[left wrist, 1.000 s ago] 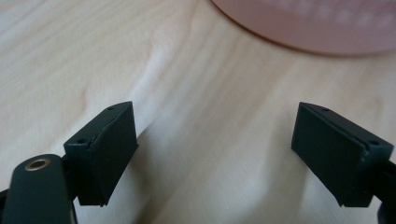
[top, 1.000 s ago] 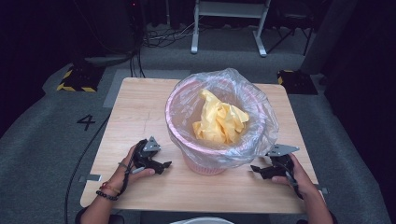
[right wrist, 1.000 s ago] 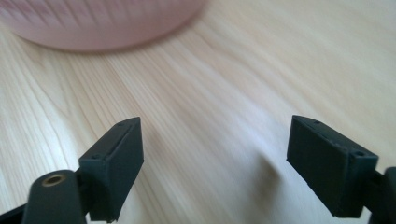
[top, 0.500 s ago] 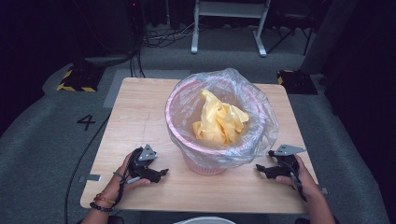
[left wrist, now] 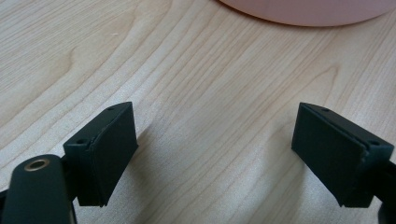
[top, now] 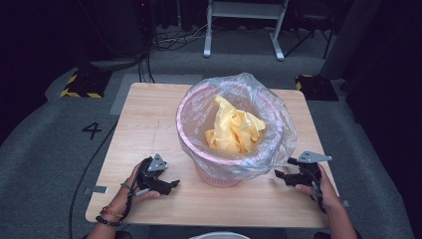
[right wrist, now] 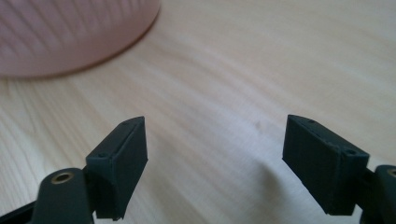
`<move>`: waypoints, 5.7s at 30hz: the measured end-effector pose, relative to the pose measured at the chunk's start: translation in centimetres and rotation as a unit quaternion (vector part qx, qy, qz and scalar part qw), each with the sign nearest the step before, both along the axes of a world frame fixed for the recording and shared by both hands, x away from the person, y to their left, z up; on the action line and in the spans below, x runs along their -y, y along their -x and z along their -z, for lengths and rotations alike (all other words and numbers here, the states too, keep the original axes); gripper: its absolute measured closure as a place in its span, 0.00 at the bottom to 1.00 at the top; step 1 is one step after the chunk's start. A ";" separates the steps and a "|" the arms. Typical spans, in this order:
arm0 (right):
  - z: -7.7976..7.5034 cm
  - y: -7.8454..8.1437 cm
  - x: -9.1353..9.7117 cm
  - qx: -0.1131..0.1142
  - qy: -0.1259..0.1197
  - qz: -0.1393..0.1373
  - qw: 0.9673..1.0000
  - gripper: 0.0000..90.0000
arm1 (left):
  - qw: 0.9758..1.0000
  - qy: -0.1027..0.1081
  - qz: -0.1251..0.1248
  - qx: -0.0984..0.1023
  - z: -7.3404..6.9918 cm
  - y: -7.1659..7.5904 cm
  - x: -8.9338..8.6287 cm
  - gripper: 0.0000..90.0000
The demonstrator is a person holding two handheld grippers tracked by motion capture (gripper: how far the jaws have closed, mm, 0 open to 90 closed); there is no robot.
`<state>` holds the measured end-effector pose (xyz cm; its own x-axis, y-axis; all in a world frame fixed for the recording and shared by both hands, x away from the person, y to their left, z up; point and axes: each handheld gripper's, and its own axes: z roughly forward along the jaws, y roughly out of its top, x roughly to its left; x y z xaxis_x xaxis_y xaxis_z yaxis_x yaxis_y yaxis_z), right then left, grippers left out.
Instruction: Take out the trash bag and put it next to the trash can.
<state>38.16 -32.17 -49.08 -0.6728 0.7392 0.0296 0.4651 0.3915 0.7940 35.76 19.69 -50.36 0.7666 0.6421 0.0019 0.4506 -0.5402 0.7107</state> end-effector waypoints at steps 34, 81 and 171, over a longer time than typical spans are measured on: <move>-12.4 3.5 -2.3 0.227 -0.061 -0.037 0.971 0.32 | 0.999 -0.006 0.028 0.020 -0.1 -0.8 5.8 0.18; -17.3 7.4 -4.0 0.356 -0.087 -0.056 0.929 0.94 | 0.973 0.181 0.040 0.138 -11.2 5.4 4.3 0.27; -10.6 7.4 -18.3 0.174 -0.134 -0.271 0.937 1.00 | 0.960 0.181 0.078 0.199 -15.1 8.7 10.9 0.42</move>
